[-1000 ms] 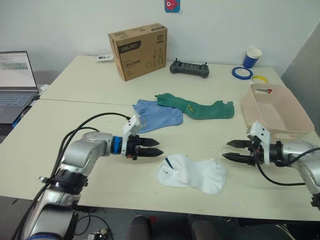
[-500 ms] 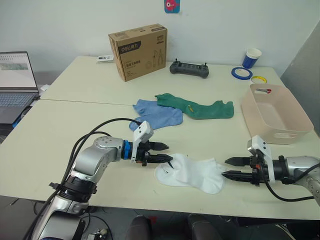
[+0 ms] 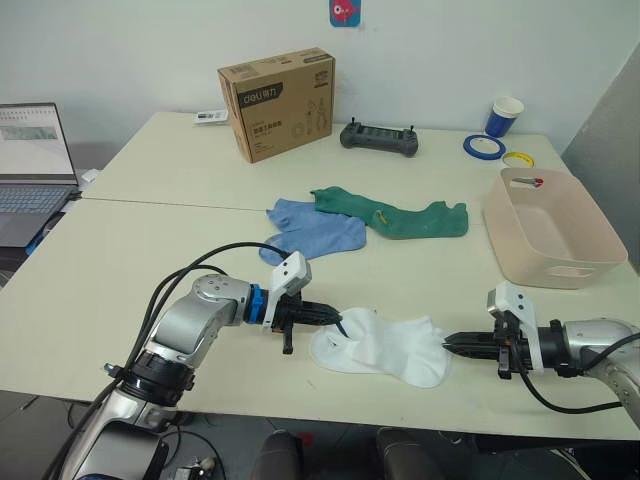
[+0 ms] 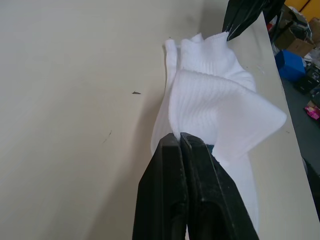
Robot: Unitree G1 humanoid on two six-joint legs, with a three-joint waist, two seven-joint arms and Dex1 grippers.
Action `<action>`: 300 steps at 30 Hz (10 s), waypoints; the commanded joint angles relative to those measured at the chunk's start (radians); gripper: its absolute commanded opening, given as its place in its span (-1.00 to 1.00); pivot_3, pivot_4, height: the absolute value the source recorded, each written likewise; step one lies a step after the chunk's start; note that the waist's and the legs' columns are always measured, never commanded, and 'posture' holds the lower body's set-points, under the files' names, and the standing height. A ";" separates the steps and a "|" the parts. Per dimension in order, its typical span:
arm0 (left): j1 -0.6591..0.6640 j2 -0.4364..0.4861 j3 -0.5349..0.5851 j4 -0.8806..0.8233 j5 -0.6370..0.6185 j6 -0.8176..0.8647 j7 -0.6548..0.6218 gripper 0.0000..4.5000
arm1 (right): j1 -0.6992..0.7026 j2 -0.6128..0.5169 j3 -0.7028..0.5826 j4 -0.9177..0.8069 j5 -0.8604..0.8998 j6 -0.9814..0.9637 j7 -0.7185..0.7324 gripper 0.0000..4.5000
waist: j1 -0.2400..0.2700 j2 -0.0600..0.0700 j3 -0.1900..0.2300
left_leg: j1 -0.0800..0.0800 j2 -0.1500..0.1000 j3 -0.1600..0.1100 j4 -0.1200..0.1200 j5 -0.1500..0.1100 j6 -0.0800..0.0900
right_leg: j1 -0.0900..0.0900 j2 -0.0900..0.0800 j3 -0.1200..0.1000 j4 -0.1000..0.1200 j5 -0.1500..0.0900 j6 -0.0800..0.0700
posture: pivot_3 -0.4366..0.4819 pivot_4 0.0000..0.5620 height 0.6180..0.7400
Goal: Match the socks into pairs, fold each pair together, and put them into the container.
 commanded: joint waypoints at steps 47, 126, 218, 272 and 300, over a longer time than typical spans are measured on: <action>0.000 0.120 0.047 -0.173 -0.343 0.507 0.163 -1.00 | -0.051 -0.067 -0.053 0.043 0.212 0.172 0.073 -0.99 | 0.000 0.000 0.000 | 0.000 0.000 0.000 0.000 0.000 0.000 | 0.000 0.000 0.000 -0.001 0.000 0.000 | -0.05 -0.47 1.00; -0.029 0.098 0.059 -0.107 -0.034 -0.046 0.031 0.23 | -0.193 0.079 -0.018 -0.098 0.096 0.034 -0.054 0.47 | 0.000 0.000 0.000 | 0.000 0.000 0.000 0.000 0.000 0.000 | 0.000 0.000 0.000 -0.001 0.000 0.000 | -0.05 -0.47 1.00; 0.109 -0.011 -0.027 -0.215 0.072 -0.346 0.036 -1.00 | -0.140 0.129 -0.143 0.140 0.342 0.586 -0.262 -0.68 | 0.000 0.000 -0.003 | 0.002 0.001 0.001 -0.001 0.000 0.000 | 0.001 0.000 0.001 0.000 0.000 0.000 | -0.05 -0.47 1.00; -0.011 -0.063 -0.213 0.114 0.365 -0.401 0.053 -1.00 | -0.463 0.531 -0.176 0.260 0.526 0.812 -0.377 0.27 | -0.002 0.008 -0.012 | 0.002 0.001 0.000 -0.001 0.000 0.000 | 0.002 0.001 0.001 0.000 0.000 0.000 | -0.05 -0.47 1.00; -0.122 0.094 0.015 -0.254 0.022 -0.049 -0.101 -1.00 | -0.281 0.329 0.329 0.199 -0.107 -0.065 -0.054 -0.98 | -0.012 0.007 -0.012 | 0.001 0.001 0.000 -0.001 0.000 0.000 | 0.000 0.001 0.000 0.000 -0.001 -0.001 | -0.05 -0.47 1.00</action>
